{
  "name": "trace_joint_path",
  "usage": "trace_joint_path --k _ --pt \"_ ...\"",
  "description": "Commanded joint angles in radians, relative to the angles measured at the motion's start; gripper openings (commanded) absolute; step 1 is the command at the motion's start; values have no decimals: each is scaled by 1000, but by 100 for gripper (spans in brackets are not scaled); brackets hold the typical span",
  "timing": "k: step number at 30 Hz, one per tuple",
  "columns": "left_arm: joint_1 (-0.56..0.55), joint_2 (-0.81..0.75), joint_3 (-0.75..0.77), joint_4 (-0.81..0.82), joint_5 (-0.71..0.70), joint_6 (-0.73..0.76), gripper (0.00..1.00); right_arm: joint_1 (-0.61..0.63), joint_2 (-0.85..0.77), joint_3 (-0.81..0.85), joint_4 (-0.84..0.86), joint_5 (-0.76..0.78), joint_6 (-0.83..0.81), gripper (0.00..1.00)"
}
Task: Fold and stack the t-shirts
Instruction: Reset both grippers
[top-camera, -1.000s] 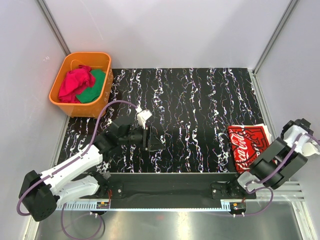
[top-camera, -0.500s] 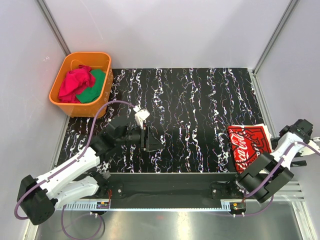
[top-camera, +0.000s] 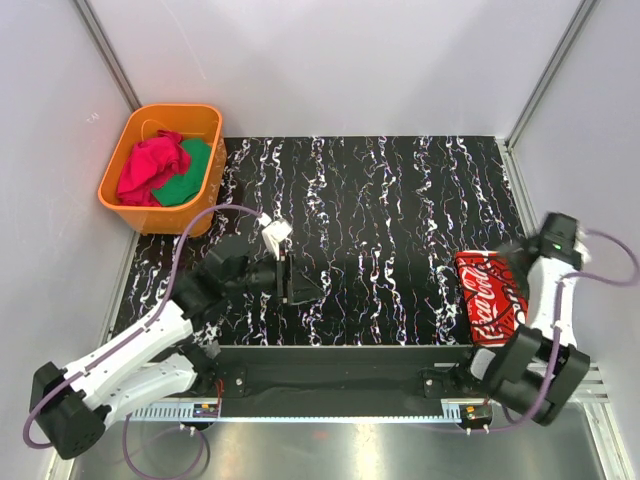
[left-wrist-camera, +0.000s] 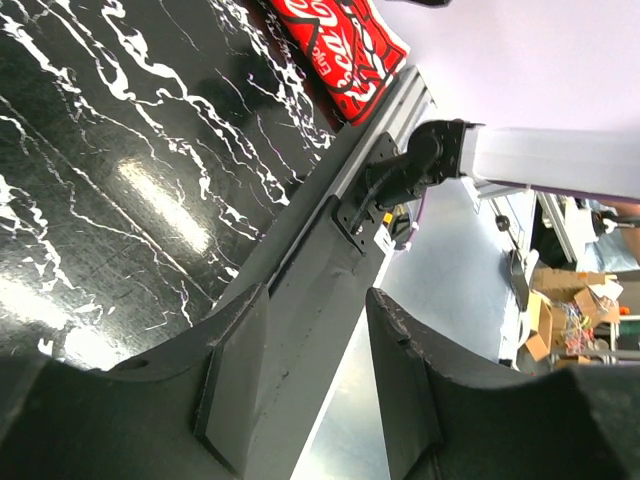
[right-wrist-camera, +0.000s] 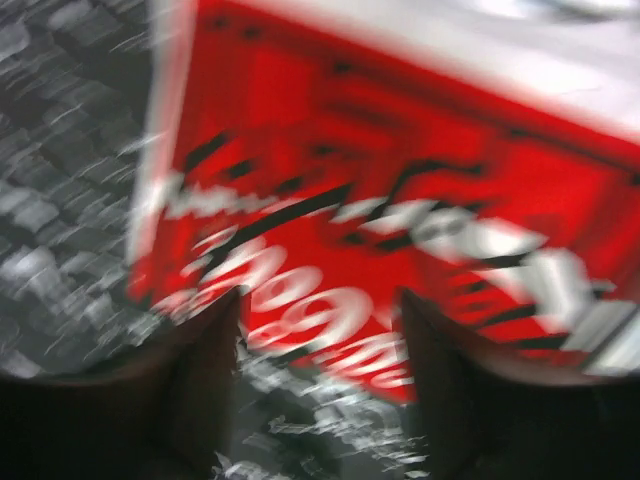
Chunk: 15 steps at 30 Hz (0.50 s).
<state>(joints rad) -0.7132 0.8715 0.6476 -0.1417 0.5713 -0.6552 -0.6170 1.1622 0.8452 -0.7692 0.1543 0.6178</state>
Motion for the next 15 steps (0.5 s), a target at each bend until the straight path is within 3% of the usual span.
trace_joint_path --k 1,6,10,15 --pt "6 -49 -5 -22 -63 -3 49 233 -41 54 68 -245 -16 99" --pt "6 -181 -42 -59 -181 -26 61 737 -61 52 198 -353 -38 100" --pt "6 -342 -129 -44 -261 -82 70 853 -160 -76 369 -620 -17 100" --pt "6 -544 -342 39 -284 -277 74 855 -323 -254 444 -578 100 100"
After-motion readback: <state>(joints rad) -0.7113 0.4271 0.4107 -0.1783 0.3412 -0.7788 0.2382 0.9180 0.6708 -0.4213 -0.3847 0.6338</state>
